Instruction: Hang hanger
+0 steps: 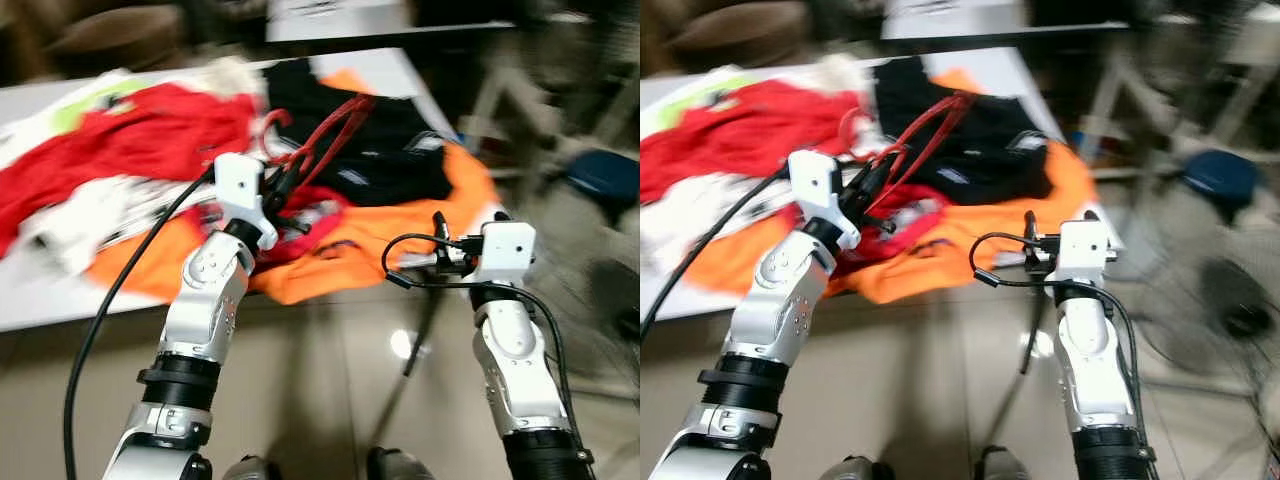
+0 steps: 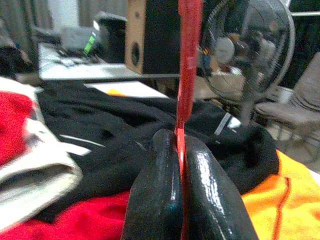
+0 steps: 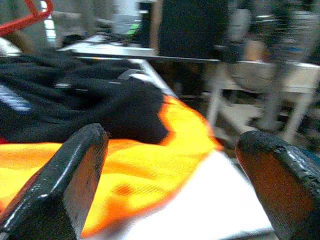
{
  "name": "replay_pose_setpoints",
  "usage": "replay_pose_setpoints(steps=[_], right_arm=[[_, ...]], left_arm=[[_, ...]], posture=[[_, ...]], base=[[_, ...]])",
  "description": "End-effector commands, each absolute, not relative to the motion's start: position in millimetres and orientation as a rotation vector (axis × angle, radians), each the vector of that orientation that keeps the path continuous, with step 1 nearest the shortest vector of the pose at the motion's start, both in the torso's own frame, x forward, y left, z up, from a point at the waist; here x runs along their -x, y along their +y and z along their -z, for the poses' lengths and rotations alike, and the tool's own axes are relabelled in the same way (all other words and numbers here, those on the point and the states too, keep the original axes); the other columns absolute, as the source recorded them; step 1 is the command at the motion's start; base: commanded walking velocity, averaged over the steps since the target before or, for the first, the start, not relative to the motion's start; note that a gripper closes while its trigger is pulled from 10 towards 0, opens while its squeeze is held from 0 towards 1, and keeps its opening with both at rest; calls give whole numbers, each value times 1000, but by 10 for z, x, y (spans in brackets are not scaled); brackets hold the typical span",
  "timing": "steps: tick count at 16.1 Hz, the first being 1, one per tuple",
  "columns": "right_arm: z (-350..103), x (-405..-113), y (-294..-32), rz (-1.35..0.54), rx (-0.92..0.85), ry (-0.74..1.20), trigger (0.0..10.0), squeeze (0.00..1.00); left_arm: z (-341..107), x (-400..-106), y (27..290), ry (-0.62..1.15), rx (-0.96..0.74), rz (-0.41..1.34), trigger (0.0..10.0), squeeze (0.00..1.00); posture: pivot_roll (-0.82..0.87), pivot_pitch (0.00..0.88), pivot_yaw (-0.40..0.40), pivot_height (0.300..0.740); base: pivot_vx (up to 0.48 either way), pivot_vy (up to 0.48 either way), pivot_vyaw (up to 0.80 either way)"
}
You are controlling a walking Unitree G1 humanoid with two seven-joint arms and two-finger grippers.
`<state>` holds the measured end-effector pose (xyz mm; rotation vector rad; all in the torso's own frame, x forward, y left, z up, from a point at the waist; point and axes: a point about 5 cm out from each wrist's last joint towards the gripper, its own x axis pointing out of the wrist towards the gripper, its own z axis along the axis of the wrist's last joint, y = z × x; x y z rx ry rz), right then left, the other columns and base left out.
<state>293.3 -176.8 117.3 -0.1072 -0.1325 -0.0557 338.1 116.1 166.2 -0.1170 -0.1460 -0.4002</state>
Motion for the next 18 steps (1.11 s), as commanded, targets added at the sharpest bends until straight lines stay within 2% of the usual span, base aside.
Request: replay_pose_setpoints(steps=[1,3,4,9,10,11,13,14,18], right_arm=[[-1201,-2920,-1741,44,117,-152,10000,0],[-1201,-2909,-1731,36,116,-150,10000,0],[-1217,-2910,-1728,31,112,-156,10000,0],[-1191,-2897,-1778,43,95,-140,10000,0],[-1192,-2895,-1778,44,94,-140,10000,0],[-1207,-2892,-1765,45,94,-148,10000,0],[-1241,-2890,-1754,42,109,-167,10000,0],[-1297,-2886,-1764,44,145,-200,10000,0],[-1374,-2878,-1707,17,201,-247,10000,0]], left_arm=[[-1623,-3387,1235,-129,124,352,10000,0],[-1700,-3377,1258,-197,-37,322,10000,0],[-1786,-3391,1268,-260,-220,308,10000,0],[-2064,-3456,1299,-450,-673,269,10000,0],[-2104,-3458,1296,-467,-668,258,10000,0],[-2148,-3522,1352,-397,-365,218,10000,0],[-2126,-3542,1362,-336,-76,232,10000,0],[-2137,-3493,1257,-330,75,280,10000,0],[-2102,-3418,1073,-334,80,338,10000,0]], posture=[[-129,55,90,740],[-130,54,88,740],[-131,52,88,740],[-139,53,90,740],[-139,53,90,740],[-142,58,94,740],[-145,61,95,740],[-144,64,94,740],[-149,67,93,740]], base=[[0,0,0],[0,0,0],[0,0,0],[0,0,0],[0,0,0],[0,0,0],[0,0,0],[416,0,0],[414,183,0]])
